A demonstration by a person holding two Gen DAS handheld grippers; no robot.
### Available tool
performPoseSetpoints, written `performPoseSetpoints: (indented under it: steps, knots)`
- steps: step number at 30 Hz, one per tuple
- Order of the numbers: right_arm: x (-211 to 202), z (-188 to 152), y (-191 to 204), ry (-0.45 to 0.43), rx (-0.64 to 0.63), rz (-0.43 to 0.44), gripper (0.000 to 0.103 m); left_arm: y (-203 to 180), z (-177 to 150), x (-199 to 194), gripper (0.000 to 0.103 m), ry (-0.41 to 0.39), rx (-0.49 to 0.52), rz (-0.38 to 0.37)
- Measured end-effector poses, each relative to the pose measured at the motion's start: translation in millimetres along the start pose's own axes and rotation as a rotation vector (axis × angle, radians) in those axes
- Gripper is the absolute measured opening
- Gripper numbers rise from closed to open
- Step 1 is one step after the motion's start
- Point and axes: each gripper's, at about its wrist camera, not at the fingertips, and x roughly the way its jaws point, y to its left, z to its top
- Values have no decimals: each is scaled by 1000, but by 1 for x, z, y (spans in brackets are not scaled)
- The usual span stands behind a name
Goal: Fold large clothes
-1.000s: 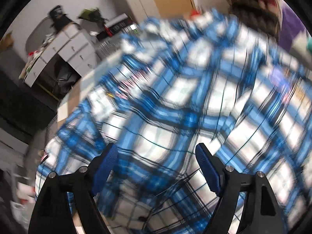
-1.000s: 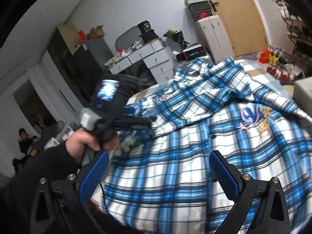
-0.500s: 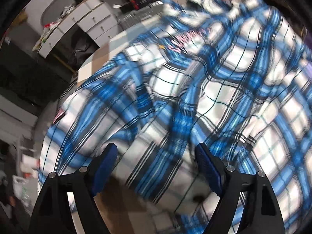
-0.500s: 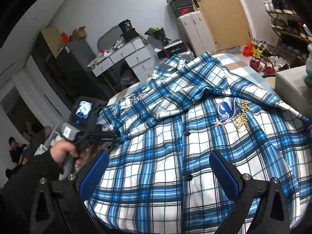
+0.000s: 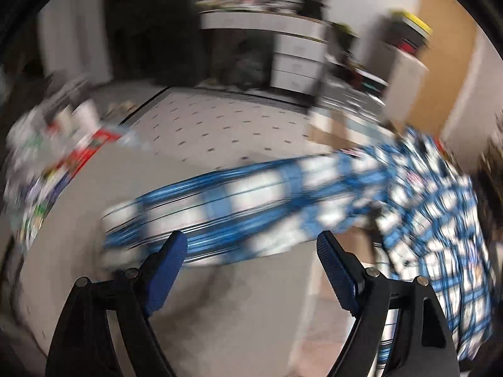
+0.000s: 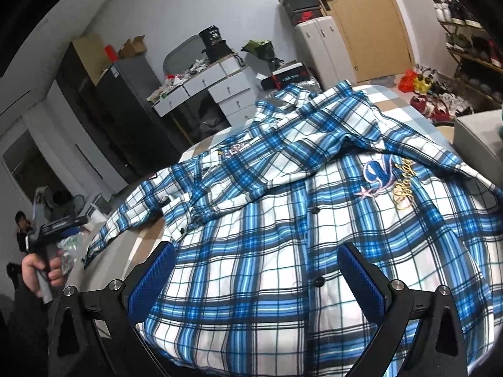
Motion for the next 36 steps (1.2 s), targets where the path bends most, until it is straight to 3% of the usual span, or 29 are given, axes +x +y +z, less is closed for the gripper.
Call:
performPoseSetpoints:
  steps: [2,7,11,12,14,18,20,23,26,29,30,31,32,36]
  knots:
    - [2,-1,3,9,-9,-1,103,27,-7,1,82,11,-88,24]
    - [7,-3,5,24,-31,-13,103,81,-21,29,81,58,-329,-28]
    - [10,-4,4,29,-29,-25,103,84,-22,42,80,84,-349,-54]
    - [10,-3,4,30,-28,-25,103,80,-21,45,74,87,-324,-63]
    - [10,-3,4,30,-29,-28,103,73,-19,46,10,107,-279,-44]
    - [10,-4,4,29,-39,-40,103,71,-18,56,8,144,-269,-87]
    - [11,-4,3,30,-37,-41,103,74,-17,61,2,162,-276,-84]
    - [10,-4,3,33,-32,-41,103,79,-12,53,0,144,-266,-101]
    - [10,-5,4,32,-39,-43,103,76,-6,29,0,69,-218,-145]
    - [12,-5,6,36,-44,-42,103,83,-3,15,4,43,-234,-70]
    - [12,-5,6,38,-46,-41,103,87,-3,17,12,66,-256,-48]
    - [12,-5,7,38,-49,-40,103,92,-3,23,46,107,-270,-32]
    - [11,-6,7,37,-52,-40,103,97,-6,31,74,136,-280,-28]
    - [10,-6,10,31,-62,-44,103,109,-13,44,74,147,-314,-50]
